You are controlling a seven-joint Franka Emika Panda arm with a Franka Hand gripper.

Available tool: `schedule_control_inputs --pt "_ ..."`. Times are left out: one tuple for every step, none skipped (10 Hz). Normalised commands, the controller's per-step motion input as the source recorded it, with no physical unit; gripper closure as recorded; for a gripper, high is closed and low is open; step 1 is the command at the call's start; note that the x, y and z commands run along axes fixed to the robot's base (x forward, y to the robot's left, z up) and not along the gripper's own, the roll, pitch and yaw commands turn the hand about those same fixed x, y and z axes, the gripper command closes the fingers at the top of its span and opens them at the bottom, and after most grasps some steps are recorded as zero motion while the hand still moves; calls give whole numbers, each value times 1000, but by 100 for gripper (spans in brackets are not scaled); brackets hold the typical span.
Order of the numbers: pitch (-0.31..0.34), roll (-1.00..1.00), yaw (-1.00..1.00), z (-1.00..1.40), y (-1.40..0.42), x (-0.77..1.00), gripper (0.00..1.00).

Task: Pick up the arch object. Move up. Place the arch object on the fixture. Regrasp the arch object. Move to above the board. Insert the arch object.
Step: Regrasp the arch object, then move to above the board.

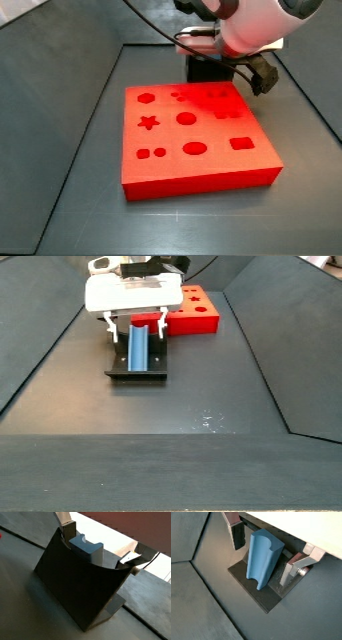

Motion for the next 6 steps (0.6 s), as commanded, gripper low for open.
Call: schedule_control_inputs --pt "-21 46 -14 -174 -19 13 0" --pt "-21 46 -14 -174 -19 14 0" --pt "-21 46 -14 -174 -19 13 0" --pt "-21 45 -13 -174 -19 13 0" --pt "0 0 0 0 0 0 100" --pt "-443 -241 -124 1000 -150 -46 100"
